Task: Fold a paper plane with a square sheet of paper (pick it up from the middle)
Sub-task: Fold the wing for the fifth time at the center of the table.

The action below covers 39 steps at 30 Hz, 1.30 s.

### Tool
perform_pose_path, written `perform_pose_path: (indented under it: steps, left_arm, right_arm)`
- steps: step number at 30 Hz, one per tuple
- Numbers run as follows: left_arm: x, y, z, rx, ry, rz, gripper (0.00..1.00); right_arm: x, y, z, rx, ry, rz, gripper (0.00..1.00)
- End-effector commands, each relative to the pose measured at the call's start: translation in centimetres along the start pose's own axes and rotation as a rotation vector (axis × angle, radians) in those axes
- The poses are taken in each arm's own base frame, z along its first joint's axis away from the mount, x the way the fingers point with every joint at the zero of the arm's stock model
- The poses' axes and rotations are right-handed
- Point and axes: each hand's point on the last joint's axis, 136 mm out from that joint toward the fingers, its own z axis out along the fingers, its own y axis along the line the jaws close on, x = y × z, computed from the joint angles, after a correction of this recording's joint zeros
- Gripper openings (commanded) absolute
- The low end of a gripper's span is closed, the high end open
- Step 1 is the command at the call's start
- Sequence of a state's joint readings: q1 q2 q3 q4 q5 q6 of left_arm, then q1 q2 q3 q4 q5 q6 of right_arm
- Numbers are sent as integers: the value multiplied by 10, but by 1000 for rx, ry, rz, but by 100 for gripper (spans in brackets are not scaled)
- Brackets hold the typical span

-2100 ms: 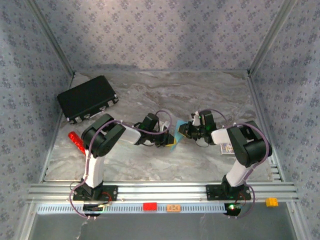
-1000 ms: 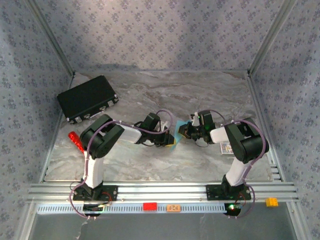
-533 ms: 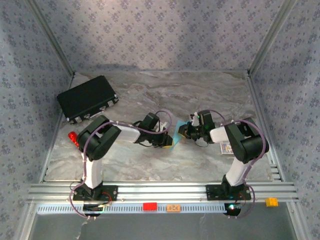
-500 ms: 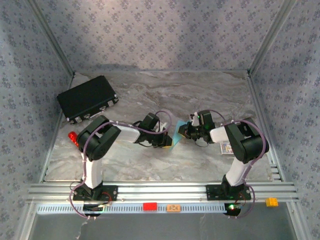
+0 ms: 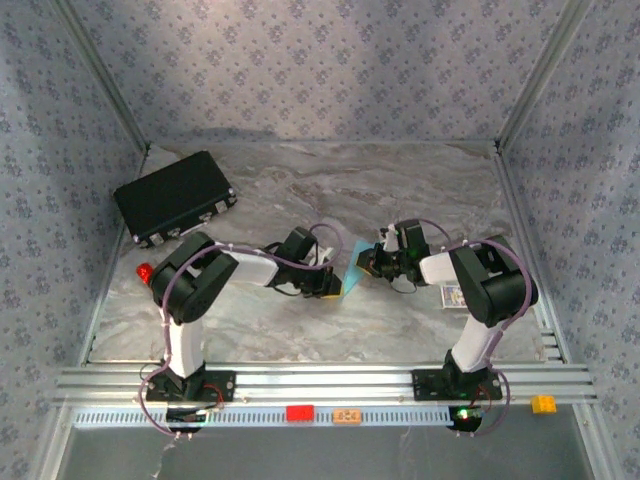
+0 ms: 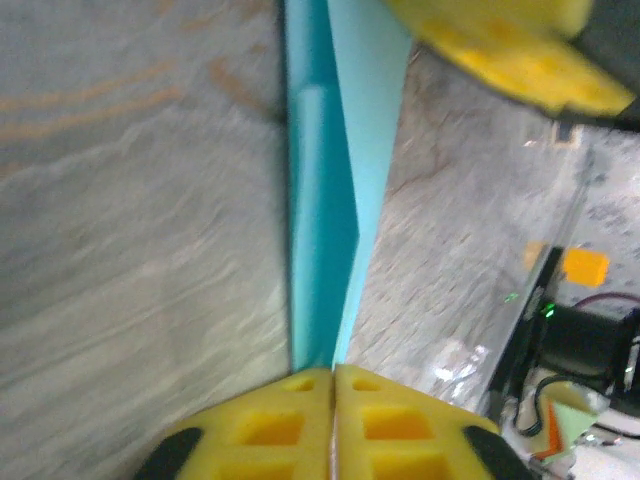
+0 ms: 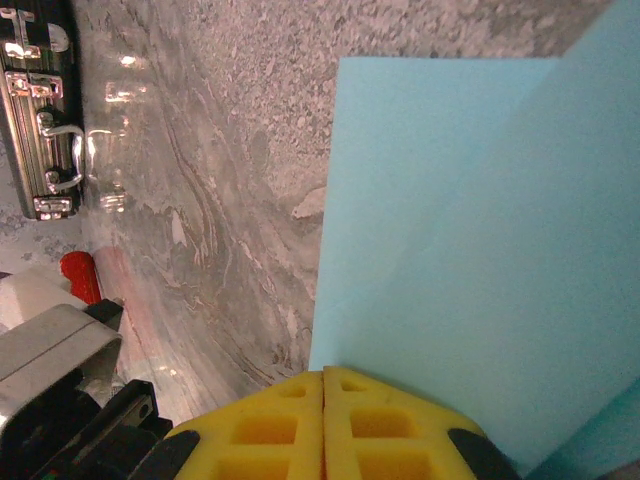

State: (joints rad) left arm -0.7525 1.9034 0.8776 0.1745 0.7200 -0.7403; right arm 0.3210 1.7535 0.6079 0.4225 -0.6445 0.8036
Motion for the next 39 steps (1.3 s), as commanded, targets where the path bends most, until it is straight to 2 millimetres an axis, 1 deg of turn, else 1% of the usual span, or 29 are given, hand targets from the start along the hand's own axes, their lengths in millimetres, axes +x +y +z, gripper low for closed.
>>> perform_pose_path:
  steps: [1,5,7,9,10,12,14,18,19,20,22,23,24,25,29,31,34,36,39]
  left_arm:
    - [41,35,-3,-102,112,-103,1]
    - [44,37,-2,-100,112,-113,0]
    - [44,37,-3,-104,111,-112,7]
    - [45,37,-3,-104,111,-113,11]
    - [44,37,-3,-104,109,-111,11]
    - [44,37,-3,-104,109,-108,2]
    - [46,36,-3,-108,111,-107,1]
    - [46,36,-6,-112,104,-107,4]
    - [47,35,-7,-111,105,-103,6]
    - [47,34,-7,-111,105,-101,11]
    - [48,35,-8,-120,104,-99,13]
    - [49,35,-8,-121,106,-99,11]
    - [50,36,-8,-124,107,-101,6]
    - [50,36,-8,-125,108,-101,4]
    - [51,37,-8,-135,110,-98,0]
    - [51,34,-9,-130,108,-95,0]
    - [48,25,-12,-116,96,-72,8]
    - [42,15,-18,-109,66,-48,13]
    - [28,-1,-31,-110,-7,-5,14]
  right_arm:
    - [16,-49,2,177,29,70,8]
    - [16,-49,2,178,28,70,8]
    - [17,-50,2,179,31,72,8]
    - [17,-50,2,180,30,73,8]
    - [17,-49,2,178,31,73,8]
    - [17,-49,2,178,31,72,8]
    - [17,-50,2,179,31,73,8]
    - [16,-50,2,180,31,74,8]
    - [16,-50,2,179,32,74,8]
    - [16,-49,2,178,32,74,8]
    - [16,-49,2,178,32,72,8]
    - [16,-49,2,178,31,72,8]
    - [16,-49,2,177,31,71,8]
    - [16,-49,2,177,30,73,8]
    - [16,-48,3,176,30,72,8]
    - [17,-49,3,175,32,74,8]
    - [17,-49,3,174,33,74,8]
    - [17,-48,3,172,32,75,8]
    - [16,-47,3,169,31,73,8]
